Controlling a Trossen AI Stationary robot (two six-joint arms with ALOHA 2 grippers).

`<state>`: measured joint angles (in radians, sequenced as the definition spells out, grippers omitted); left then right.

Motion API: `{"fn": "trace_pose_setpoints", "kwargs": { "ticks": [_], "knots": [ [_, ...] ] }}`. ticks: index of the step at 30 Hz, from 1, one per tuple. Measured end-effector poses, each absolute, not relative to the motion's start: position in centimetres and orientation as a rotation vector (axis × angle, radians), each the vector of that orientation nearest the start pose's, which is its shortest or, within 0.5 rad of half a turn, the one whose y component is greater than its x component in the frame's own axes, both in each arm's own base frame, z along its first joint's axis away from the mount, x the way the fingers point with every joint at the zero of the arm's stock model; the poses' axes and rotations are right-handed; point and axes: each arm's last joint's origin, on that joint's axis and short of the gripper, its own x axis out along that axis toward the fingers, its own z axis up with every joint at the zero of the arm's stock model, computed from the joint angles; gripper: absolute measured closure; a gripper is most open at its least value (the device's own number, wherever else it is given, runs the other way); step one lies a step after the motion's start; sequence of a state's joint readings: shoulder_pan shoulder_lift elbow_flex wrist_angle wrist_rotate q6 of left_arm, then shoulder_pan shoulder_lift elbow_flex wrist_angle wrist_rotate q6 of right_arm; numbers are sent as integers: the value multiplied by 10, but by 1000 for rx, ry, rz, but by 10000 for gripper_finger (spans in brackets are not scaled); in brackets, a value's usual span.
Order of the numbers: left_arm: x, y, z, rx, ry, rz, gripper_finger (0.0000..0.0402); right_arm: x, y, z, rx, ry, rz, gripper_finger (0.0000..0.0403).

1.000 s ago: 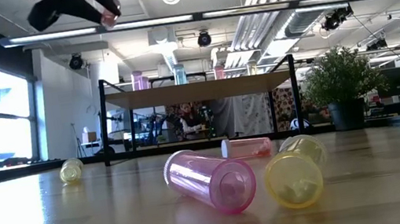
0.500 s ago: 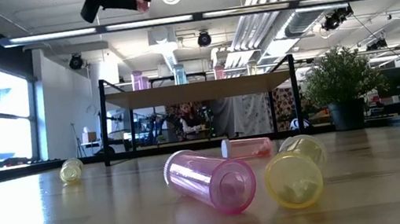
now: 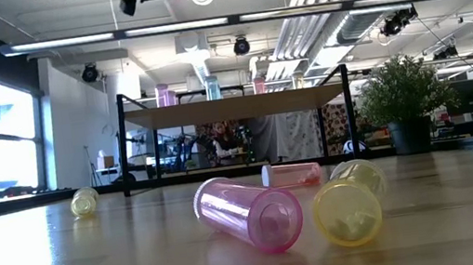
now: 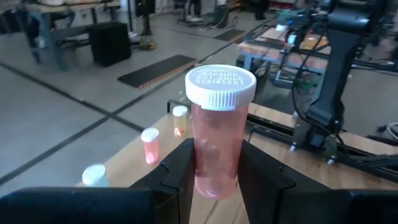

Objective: Pick and place medicine bottles onto shelf by color
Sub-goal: Put the bottom orange pill bottle on the shelf aligned with the other orange pill bottle

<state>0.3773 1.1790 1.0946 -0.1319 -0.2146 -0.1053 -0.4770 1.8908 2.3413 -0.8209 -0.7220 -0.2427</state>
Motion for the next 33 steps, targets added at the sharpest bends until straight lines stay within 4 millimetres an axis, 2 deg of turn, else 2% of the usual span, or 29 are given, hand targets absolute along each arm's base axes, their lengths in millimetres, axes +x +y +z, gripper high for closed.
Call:
{"fn": "trace_pose_setpoints", "kwargs": {
  "ticks": [4,15,19,23,27,33],
  "knots": [
    [240,108,368,-90,179,545,307,355,-153,481,-58,278,202,201],
    [239,111,367,-65,191,498,307,391,-147,452,-23,348,166,201],
    [239,111,367,-57,193,497,307,397,-143,447,-15,358,175,201],
    [239,111,367,-57,193,497,307,399,-144,444,-5,388,114,203],
    [239,111,367,-57,195,498,307,398,-145,444,-1,398,98,221],
    [239,111,367,-56,195,512,307,398,-144,443,3,407,101,273]
  ]
}}
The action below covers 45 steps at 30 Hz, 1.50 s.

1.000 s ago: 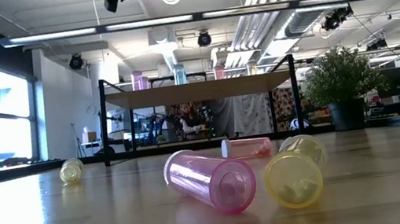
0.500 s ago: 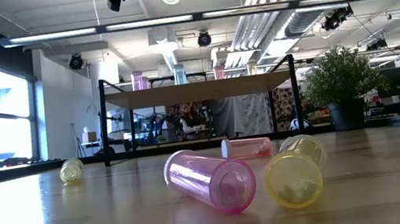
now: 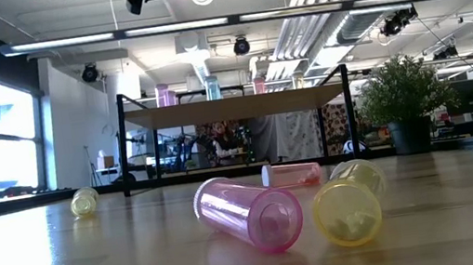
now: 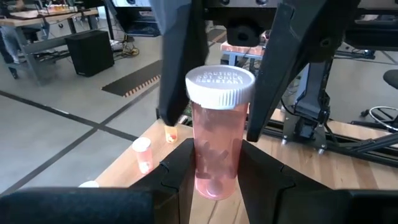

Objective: Pick and place medicine bottles onto shelf by color
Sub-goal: Put the bottom orange pill bottle on the shelf aligned with the other orange pill bottle

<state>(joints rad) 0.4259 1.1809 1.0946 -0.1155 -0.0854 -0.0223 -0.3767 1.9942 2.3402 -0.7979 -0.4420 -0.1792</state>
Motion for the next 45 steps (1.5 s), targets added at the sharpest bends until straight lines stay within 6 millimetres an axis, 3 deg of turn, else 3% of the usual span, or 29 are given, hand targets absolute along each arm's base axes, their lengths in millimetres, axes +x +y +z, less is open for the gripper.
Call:
{"fn": "trace_pose_setpoints", "kwargs": {
  "ticks": [5,16,27,35,45],
  "knots": [
    [239,111,367,-56,195,517,307,398,-144,443,3,406,100,296],
    [239,112,367,-52,196,532,303,398,-145,443,3,406,98,295],
    [238,112,367,7,211,546,209,392,-146,445,-4,428,46,296],
    [238,113,367,11,213,590,177,362,-146,468,-17,423,14,296],
    [237,115,367,17,213,654,177,292,-141,511,-86,413,-145,297]
  ]
}}
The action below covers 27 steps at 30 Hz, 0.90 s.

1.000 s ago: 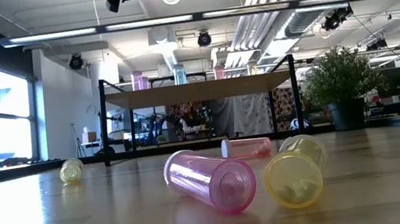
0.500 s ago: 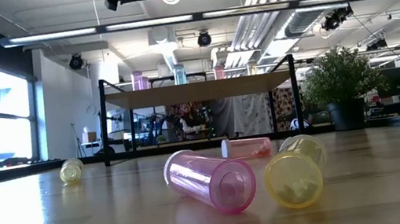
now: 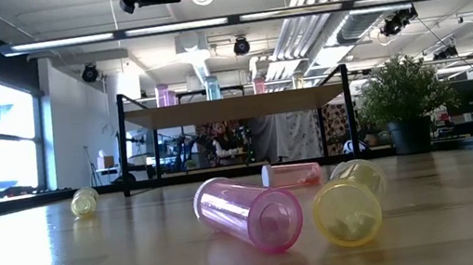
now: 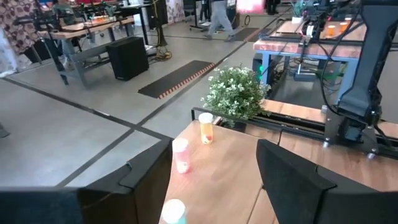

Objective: Pick and place medicine bottles onto shelf by color
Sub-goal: Put the bottom orange pill bottle on the shelf aligned with the other orange pill bottle

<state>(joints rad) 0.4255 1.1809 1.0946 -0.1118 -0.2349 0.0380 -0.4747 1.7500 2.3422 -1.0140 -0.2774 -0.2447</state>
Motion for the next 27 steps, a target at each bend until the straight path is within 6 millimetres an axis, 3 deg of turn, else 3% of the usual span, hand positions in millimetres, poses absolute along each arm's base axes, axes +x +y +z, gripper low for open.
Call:
{"fn": "trace_pose_setpoints", "kwargs": {
  "ticks": [6,11,18,27],
  "knots": [
    [237,115,368,19,210,667,177,253,-137,528,-111,411,-192,297],
    [236,115,368,-10,200,670,177,239,-137,521,-63,495,-129,297],
    [236,115,368,-14,199,674,177,259,-148,484,7,603,-42,297],
    [236,115,368,-12,199,693,177,275,-169,433,118,649,-87,297]
  ]
}}
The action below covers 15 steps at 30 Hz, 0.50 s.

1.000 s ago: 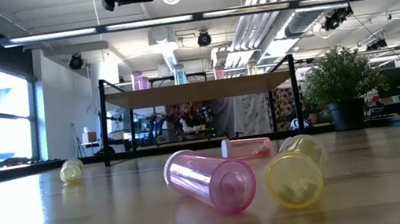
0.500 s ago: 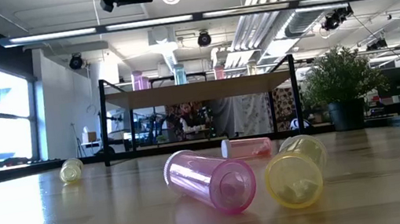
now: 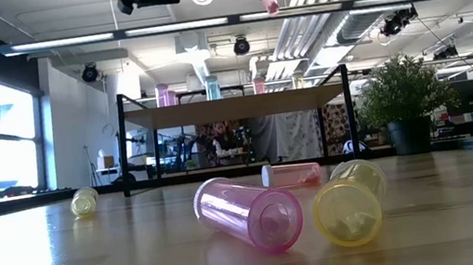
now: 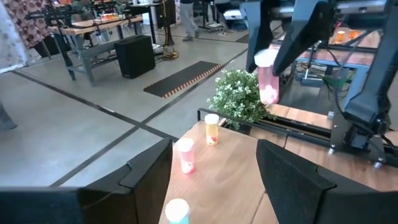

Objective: Pick and place medicine bottles onto shelf by color
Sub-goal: Put the bottom orange pill bottle on the shelf aligned with the other orange pill bottle

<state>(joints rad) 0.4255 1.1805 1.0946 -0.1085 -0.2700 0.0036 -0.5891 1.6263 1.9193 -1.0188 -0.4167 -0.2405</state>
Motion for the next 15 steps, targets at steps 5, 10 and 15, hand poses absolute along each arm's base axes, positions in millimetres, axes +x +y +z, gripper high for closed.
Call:
{"fn": "trace_pose_setpoints", "kwargs": {
  "ticks": [5,10,15],
  "knots": [
    [236,116,368,-12,198,700,177,259,-169,414,149,530,-155,297],
    [236,116,368,-12,198,700,177,240,-162,395,152,359,-250,297],
    [236,116,368,-12,198,700,177,240,-153,366,111,257,-306,297]
  ]
}}
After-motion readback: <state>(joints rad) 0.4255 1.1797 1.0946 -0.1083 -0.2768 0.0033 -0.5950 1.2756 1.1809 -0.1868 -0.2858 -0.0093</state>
